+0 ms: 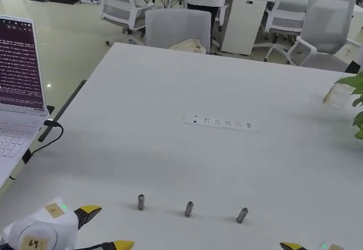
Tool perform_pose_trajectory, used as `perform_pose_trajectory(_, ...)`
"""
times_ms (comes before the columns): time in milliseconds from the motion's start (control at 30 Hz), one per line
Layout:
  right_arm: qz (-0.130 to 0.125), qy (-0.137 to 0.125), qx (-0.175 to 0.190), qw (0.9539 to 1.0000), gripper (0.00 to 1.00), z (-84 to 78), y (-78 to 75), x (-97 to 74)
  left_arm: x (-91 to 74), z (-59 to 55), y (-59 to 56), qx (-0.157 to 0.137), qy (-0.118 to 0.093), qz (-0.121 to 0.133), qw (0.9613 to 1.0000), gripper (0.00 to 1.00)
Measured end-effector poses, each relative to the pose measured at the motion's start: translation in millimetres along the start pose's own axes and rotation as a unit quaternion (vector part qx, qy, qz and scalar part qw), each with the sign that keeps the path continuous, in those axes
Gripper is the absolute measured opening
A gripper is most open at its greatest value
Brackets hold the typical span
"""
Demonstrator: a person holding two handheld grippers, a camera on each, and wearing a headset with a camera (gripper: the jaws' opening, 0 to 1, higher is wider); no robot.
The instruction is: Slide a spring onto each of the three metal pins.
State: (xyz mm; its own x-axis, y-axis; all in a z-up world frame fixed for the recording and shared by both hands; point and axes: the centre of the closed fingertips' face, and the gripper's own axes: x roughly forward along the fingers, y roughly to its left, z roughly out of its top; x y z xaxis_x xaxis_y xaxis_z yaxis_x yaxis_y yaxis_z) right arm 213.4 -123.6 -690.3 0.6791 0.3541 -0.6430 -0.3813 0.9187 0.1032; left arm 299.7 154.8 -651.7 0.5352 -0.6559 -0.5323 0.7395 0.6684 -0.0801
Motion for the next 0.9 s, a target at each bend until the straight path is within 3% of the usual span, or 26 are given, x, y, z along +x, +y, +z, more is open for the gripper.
perform_pose_trajectory(467,-0.010,0.003,0.005,0.9999,0.75,-1.7,3.1,-7.0,-7.2,-2.2,1.9,-0.012,-0.010,0.014,0.9998,0.60)
perform_pose_trajectory(900,-0.019,0.018,0.011,0.9996,0.79,-17.9,18.1,-9.4,-7.1,-18.1,-5.7,-0.018,0.002,0.009,0.9998,0.64)
